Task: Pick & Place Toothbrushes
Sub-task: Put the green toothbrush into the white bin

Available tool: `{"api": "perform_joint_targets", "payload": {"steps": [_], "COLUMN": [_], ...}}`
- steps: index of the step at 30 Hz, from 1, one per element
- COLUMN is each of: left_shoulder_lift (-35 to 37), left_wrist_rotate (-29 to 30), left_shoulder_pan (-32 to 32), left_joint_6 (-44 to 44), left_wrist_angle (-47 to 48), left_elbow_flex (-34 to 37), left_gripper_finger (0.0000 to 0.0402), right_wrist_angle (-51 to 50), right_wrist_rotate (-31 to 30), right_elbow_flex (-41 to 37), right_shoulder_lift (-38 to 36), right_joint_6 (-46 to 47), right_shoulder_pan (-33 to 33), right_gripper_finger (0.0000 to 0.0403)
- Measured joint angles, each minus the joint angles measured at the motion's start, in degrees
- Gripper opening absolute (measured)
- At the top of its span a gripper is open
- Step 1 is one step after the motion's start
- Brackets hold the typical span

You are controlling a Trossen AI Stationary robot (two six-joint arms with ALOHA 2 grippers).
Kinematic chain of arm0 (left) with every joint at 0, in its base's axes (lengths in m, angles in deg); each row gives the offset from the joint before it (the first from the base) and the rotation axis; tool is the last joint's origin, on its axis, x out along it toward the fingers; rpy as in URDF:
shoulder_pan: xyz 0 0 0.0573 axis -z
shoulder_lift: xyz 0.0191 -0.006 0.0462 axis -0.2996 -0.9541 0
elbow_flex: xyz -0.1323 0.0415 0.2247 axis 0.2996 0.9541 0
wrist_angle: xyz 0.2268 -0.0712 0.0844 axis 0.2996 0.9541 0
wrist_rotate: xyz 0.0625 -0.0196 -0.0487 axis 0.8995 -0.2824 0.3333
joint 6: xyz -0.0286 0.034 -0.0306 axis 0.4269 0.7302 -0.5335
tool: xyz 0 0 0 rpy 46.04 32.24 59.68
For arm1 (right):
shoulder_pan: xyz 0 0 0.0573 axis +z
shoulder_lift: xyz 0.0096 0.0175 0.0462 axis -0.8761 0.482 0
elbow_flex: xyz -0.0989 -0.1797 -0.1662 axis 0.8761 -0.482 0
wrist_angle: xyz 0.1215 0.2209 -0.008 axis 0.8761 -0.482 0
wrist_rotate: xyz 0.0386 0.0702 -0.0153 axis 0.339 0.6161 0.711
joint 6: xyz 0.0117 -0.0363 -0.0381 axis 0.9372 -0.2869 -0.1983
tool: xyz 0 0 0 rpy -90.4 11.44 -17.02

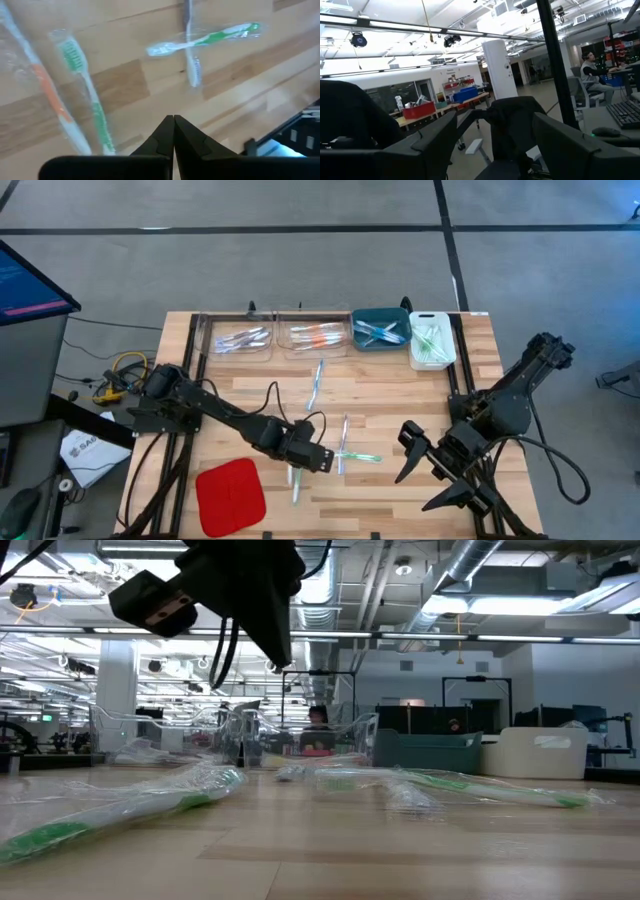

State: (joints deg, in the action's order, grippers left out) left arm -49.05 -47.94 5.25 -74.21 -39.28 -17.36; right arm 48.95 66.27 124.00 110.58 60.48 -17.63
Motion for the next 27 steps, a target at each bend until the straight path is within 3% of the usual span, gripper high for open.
{"api": "perform_joint_targets", "payload": {"steps": [20,23,27], "left_shoulder_lift": [0.0,0.0,-0.4], "left_wrist_rotate": [0.4,1.6,3.7], "left_shoulder_pan": [0.5,0.7,0.5], "left_joint_6": [0.7,9.4,33.2], "left_wrist_angle": [-4.8,-9.7,-27.1], "left_elbow_flex": [0.0,0.1,0.0], "left_gripper_finger": [0.0003,0.0003,0.0003], "right_wrist_angle": [-0.5,-0.5,-0.5], "right_wrist_rotate": [-0.1,-0.2,-0.5], "right_elbow_flex": [0.0,0.0,0.0], "right_shoulder_lift": [0.0,0.0,0.0], "right_joint_6": [3.0,3.0,3.0], "right_shoulder_pan": [-0.5,-0.5,-0.6], "right_gripper_finger": [0.0256,0.0256,0.0256]}}
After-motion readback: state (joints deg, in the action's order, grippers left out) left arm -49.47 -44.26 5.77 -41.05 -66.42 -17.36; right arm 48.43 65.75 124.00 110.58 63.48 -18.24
